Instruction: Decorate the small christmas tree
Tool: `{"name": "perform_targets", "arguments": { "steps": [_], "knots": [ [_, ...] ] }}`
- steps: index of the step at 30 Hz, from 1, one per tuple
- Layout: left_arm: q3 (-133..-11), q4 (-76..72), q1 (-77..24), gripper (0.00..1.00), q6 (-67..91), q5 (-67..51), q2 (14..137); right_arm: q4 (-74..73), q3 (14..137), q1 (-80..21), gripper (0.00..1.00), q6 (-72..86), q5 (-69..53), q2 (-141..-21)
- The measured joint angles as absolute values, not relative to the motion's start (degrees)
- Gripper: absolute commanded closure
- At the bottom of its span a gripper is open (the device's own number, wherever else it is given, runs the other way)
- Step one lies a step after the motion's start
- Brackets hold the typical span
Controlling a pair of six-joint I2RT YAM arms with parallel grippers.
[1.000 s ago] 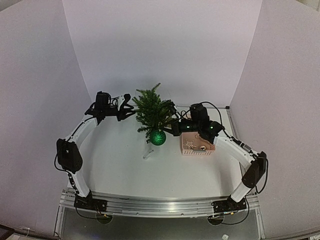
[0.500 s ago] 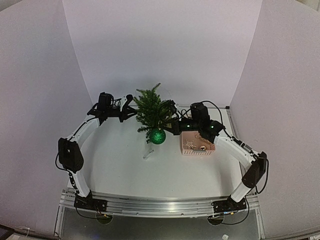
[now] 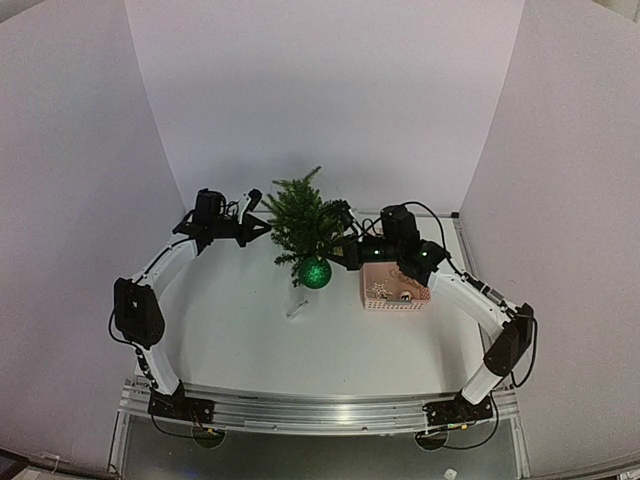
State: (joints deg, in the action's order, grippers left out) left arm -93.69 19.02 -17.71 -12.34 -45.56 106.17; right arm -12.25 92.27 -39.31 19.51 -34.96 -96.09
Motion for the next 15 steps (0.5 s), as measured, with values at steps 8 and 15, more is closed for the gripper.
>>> {"name": "perform_targets", "arguments": {
  "steps": [8, 15],
  "knots": [
    [-90.7, 18.9, -18.6, 1.00, -0.4, -41.6, 101.6, -12.3, 92.5, -39.8, 1.00, 19.5, -35.2, -96.3],
    [-85.7, 19.1, -20.5, 1.00, 5.9, -39.1, 97.5, -12.2, 94.6, -40.9, 1.00, 19.6, -36.0, -98.4]
  ]
}}
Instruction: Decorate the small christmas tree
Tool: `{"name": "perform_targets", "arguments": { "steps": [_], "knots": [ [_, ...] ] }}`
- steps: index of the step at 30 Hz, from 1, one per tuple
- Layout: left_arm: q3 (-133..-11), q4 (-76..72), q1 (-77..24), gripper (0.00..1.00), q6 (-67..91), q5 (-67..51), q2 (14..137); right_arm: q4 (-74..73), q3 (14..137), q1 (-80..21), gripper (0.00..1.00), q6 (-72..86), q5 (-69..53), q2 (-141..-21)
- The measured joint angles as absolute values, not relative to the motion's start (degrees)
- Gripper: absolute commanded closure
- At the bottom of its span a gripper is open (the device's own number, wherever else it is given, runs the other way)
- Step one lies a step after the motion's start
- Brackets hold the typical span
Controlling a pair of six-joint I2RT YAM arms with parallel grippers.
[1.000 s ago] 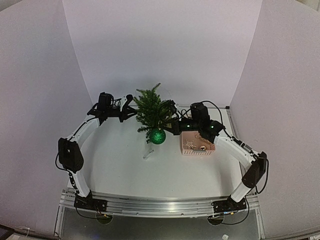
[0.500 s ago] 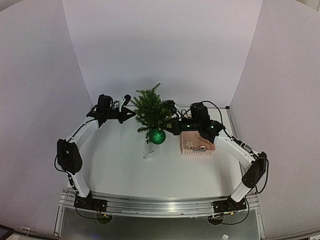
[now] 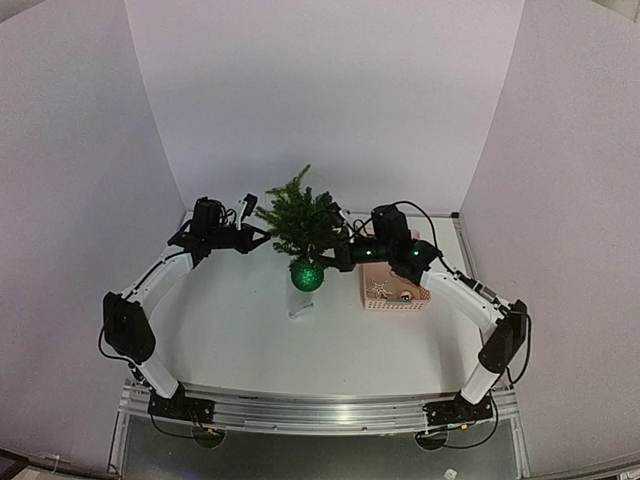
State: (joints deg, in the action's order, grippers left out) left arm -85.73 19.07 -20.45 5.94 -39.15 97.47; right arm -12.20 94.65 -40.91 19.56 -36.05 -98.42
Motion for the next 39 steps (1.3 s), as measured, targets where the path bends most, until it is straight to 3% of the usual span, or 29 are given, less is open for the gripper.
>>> {"name": "perform_targets", "arguments": {
  "steps": [12, 17, 24, 34, 39],
  "knots": [
    [-83.8, 19.0, -21.7, 0.99, 13.0, -37.6, 95.2, -12.1, 99.2, -42.7, 1.00, 19.8, -37.7, -104.3],
    [-83.0, 19.1, -21.9, 0.71, 14.1, -37.4, 94.8, -12.1, 100.1, -43.1, 1.00, 20.0, -38.2, -105.9],
    [-81.8, 18.0, -21.9, 0.48, 14.5, -38.5, 91.9, -12.1, 101.0, -43.4, 1.00, 20.1, -38.6, -107.2],
    [-74.4, 15.6, -21.9, 0.35, 9.0, -41.1, 80.3, -12.1, 101.9, -45.4, 1.00, 19.2, -36.0, -107.8],
    [-65.6, 11.6, -21.9, 0.34, 3.1, -45.2, 73.4, -11.5, 101.9, -47.6, 1.00, 17.5, -31.8, -108.3]
  ]
}}
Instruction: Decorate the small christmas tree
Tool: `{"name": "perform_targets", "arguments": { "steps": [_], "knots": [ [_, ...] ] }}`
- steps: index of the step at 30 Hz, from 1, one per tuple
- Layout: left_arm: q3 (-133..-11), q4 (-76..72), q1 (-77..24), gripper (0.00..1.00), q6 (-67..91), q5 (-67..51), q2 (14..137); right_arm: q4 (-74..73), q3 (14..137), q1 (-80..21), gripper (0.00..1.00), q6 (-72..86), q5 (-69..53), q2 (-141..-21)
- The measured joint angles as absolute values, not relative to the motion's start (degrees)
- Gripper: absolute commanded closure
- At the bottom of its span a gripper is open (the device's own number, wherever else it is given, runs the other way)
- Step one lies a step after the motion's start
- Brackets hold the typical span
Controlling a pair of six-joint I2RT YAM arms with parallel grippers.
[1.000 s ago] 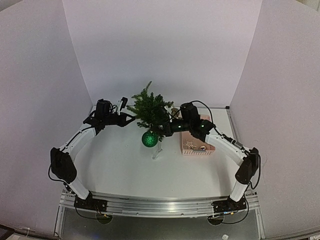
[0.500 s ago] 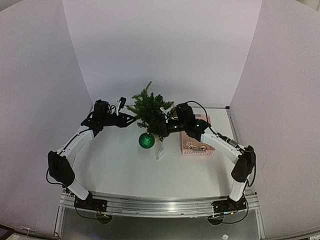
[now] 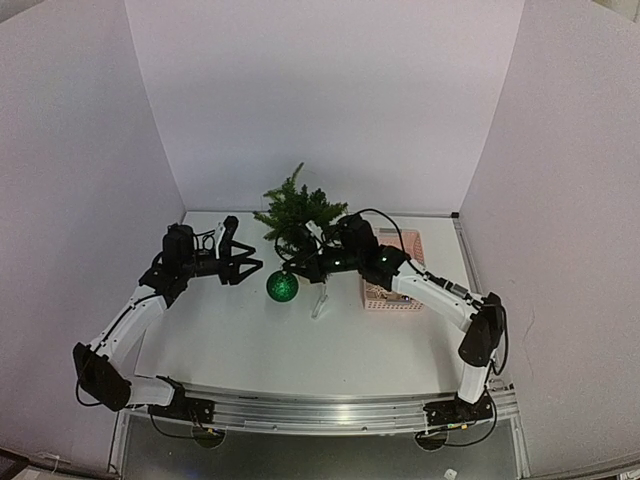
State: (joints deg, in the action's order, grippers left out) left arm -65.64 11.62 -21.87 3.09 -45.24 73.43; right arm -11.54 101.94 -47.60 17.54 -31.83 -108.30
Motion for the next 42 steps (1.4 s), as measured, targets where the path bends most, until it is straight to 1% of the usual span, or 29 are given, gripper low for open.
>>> {"name": "perform_targets", "arguments": {
  "steps": [4, 7, 15, 22, 24, 34, 42],
  "knots": [
    [-62.9, 10.4, -21.9, 0.35, -1.4, -48.6, 72.2, -10.2, 103.1, -48.8, 1.00, 16.5, -29.9, -110.1],
    [-62.3, 10.4, -21.9, 0.38, -4.0, -50.6, 72.5, -9.7, 103.6, -49.0, 1.00, 15.9, -29.2, -111.5],
    [-62.3, 7.9, -22.2, 0.40, -5.7, -52.8, 76.7, -9.5, 104.3, -49.0, 1.00, 15.1, -27.7, -113.3],
    [-62.7, 2.8, -22.6, 0.59, -3.7, -52.7, 81.4, -9.5, 104.4, -49.1, 1.00, 13.6, -27.1, -113.4],
    [-63.0, 2.1, -22.6, 0.61, -3.2, -52.8, 82.7, -9.5, 104.5, -49.0, 1.00, 13.0, -27.1, -113.5],
    [-64.6, -1.6, -22.6, 0.60, -3.6, -56.3, 85.5, -9.5, 105.0, -48.2, 1.00, 11.4, -27.1, -113.5],
    [-66.8, -5.9, -22.1, 0.50, -3.6, -59.2, 87.5, -9.1, 106.6, -46.2, 1.00, 10.8, -27.1, -114.0]
  ]
}}
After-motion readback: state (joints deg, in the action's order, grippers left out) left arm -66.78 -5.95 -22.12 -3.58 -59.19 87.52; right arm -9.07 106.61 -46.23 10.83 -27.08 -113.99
